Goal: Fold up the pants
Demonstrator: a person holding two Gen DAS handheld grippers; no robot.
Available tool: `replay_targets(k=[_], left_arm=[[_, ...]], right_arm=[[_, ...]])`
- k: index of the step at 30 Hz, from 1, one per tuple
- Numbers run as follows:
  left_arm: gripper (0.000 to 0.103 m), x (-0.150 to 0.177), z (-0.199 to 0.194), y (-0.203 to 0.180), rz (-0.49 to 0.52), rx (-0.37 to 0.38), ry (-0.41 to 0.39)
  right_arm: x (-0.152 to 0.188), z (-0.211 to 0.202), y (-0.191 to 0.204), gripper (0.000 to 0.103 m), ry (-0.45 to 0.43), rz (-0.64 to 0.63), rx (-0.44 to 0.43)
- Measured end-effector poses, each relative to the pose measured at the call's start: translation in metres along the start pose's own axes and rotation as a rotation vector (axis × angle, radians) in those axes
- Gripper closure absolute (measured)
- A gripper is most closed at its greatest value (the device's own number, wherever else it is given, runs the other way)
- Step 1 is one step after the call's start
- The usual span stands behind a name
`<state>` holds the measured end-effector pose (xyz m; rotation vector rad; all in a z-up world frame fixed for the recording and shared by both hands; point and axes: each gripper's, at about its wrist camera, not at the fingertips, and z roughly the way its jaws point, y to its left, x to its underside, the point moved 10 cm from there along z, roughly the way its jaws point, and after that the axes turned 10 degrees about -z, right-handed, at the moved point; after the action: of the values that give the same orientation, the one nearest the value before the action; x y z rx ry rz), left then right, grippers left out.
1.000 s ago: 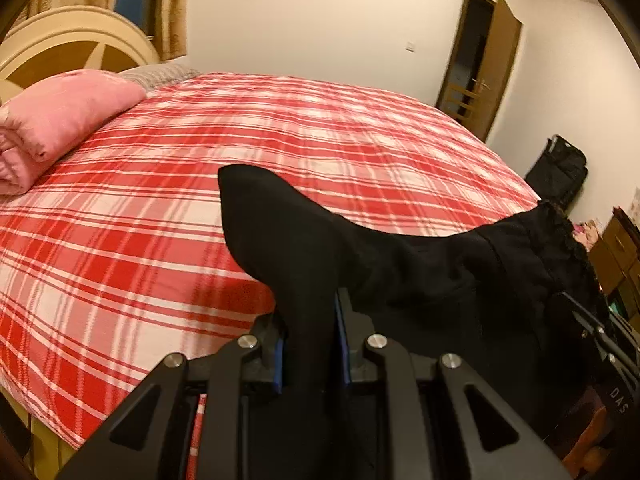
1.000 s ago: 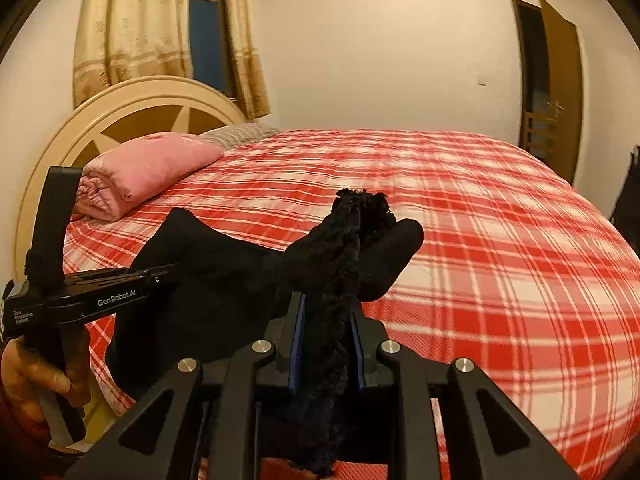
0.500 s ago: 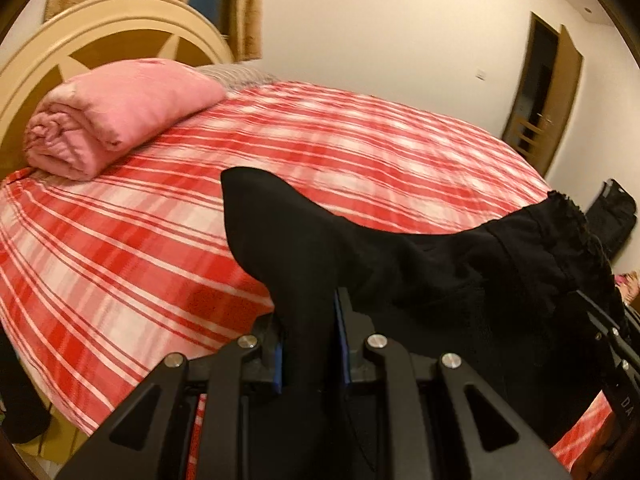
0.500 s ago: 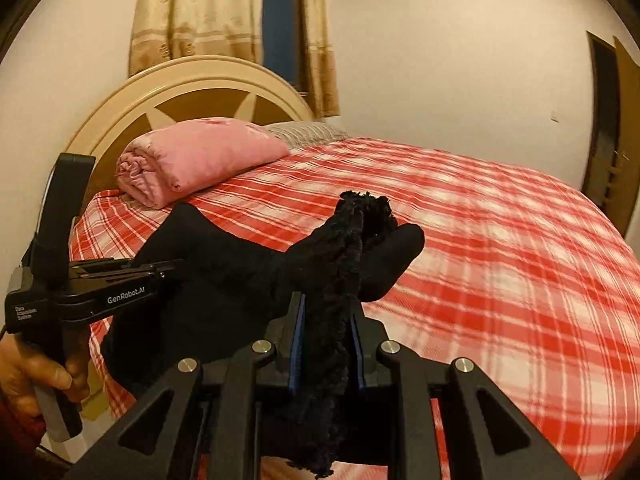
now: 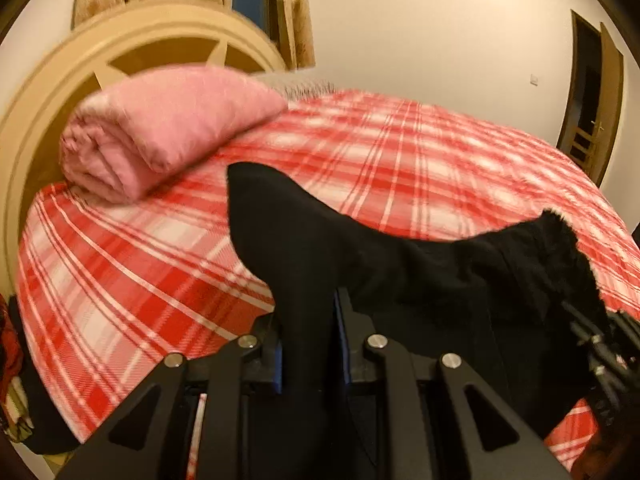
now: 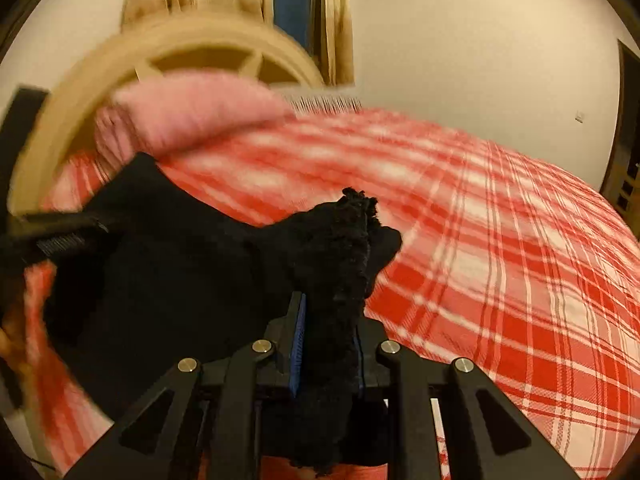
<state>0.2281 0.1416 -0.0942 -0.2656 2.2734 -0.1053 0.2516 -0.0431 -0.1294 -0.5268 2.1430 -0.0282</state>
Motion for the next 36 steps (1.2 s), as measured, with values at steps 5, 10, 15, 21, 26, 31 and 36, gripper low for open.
replay_targets(k=[5, 10, 15, 21, 26, 31, 36], left_arm=[[0.066, 0.016, 0.026, 0.036, -0.074, -0.068, 0.068], [0.035, 0.017, 0.017, 0.084, -0.109, -0.163, 0.07], [0.037, 0.023, -0.007, 0.103, -0.091, -0.19, 0.047], [0.034, 0.027, -0.027, 0.077, -0.05, -0.133, 0.0], [0.032, 0.036, -0.024, 0.037, 0.026, -0.096, 0.016], [0.032, 0.052, -0.009, 0.03, 0.059, -0.144, 0.052], [0.026, 0.065, -0.004, 0.038, 0.026, -0.141, 0.058]], right_arm=[[0.013, 0.015, -0.011, 0.07, 0.054, 0.047, -0.036], [0.022, 0.01, -0.023, 0.04, 0.086, 0.077, -0.039], [0.023, -0.038, -0.048, 0.039, 0.003, 0.22, -0.015], [0.026, -0.078, -0.039, 0.079, -0.059, 0.227, 0.02], [0.008, -0.065, -0.006, 0.079, -0.051, 0.154, -0.016], [0.034, -0.024, 0.006, 0.079, 0.09, 0.174, -0.026], [0.04, -0.016, 0.005, 0.079, 0.069, 0.143, 0.017]])
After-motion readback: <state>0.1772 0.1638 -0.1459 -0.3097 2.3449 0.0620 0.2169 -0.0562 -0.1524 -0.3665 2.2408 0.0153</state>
